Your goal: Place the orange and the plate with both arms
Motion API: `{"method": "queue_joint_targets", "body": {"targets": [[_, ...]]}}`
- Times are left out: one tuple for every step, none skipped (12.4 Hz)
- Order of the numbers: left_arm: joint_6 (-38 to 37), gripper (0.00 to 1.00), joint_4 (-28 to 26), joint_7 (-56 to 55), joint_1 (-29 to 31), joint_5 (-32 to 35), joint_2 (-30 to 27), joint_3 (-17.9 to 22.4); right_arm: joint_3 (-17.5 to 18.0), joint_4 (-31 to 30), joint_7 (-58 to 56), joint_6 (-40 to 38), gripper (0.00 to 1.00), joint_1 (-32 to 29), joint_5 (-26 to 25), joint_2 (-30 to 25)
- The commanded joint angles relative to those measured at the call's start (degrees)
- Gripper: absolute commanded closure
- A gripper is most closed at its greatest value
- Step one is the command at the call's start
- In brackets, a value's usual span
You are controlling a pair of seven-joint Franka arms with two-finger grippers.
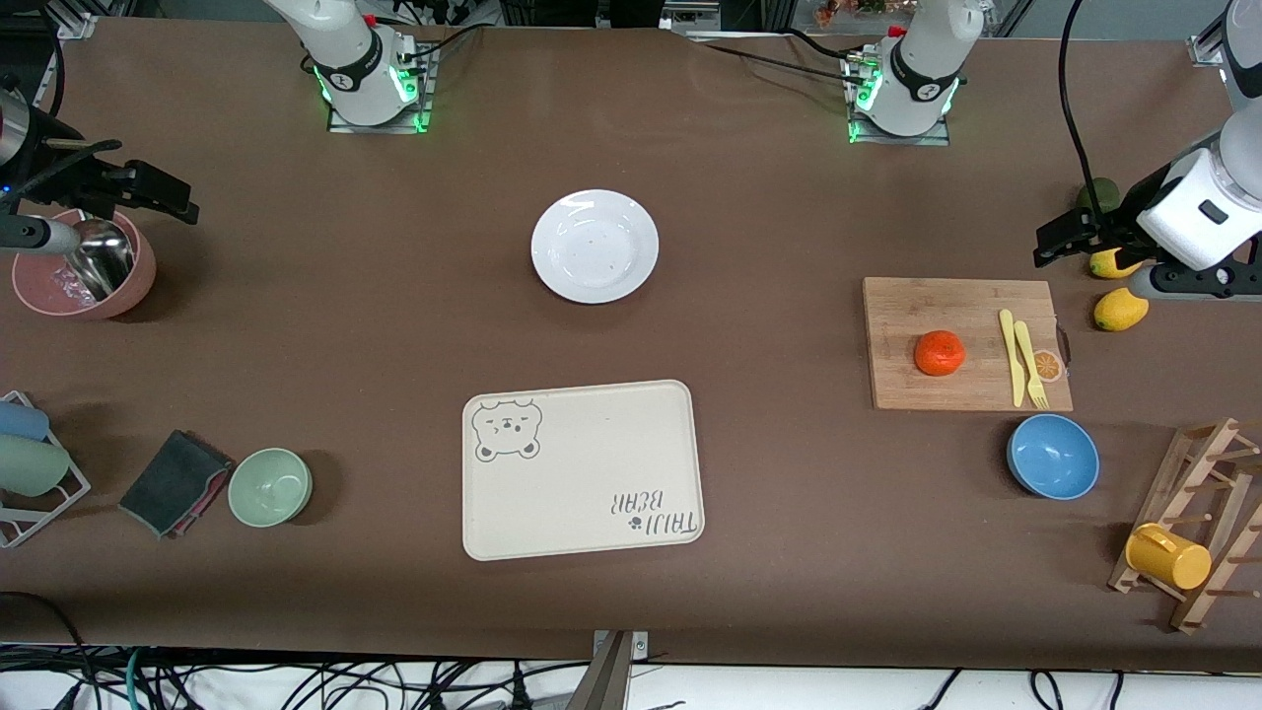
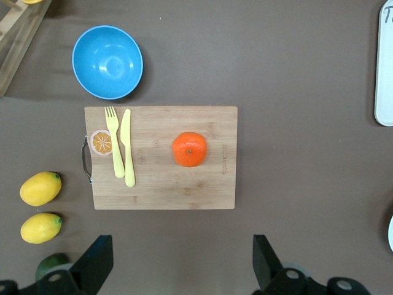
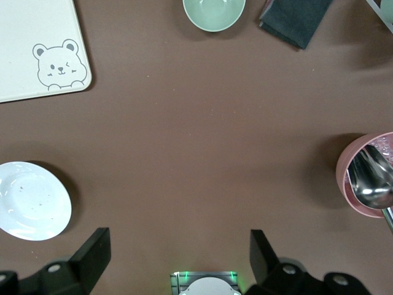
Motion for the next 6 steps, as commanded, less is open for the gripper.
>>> {"method": "queue_joint_targets", "body": {"targets": [[-1.19,0.00,1.24,0.95,0.21,1.73,0.63,-0.45,-0.30,1.95,-0.70,-1.53,0.00,0.11,-1.31,0.68],[-1.11,0.00,1.24,0.95,0.30,1.73,0.64,-0.45,-0.30,1.95,-0.61,-1.61,0.00,0.11,-1.14,0.60],[-1.19,0.00,1.24,0.95,0.30,1.73,0.64,-0.45,-0.39,1.95,-0.52,-1.53,0.00,0.11,-1.23,0.42],[-1.19,0.00,1.24,0.95,0.30,1.73,0.64,-0.45,-0.39,2.47,-0.52,-1.53,0.00,0.11,-1.14,0.25],[-1.11,0.00,1.24,0.95,0.30,1.73,0.64,-0.45,-0.39,3.69,-0.52,-1.53,0.00,0.03,-1.23,0.33],[-1.19,0.00,1.24,0.95,0.30,1.73,0.64,-0.45,-0.48,3.45,-0.61,-1.53,0.00,0.11,-1.66,0.94]]}}
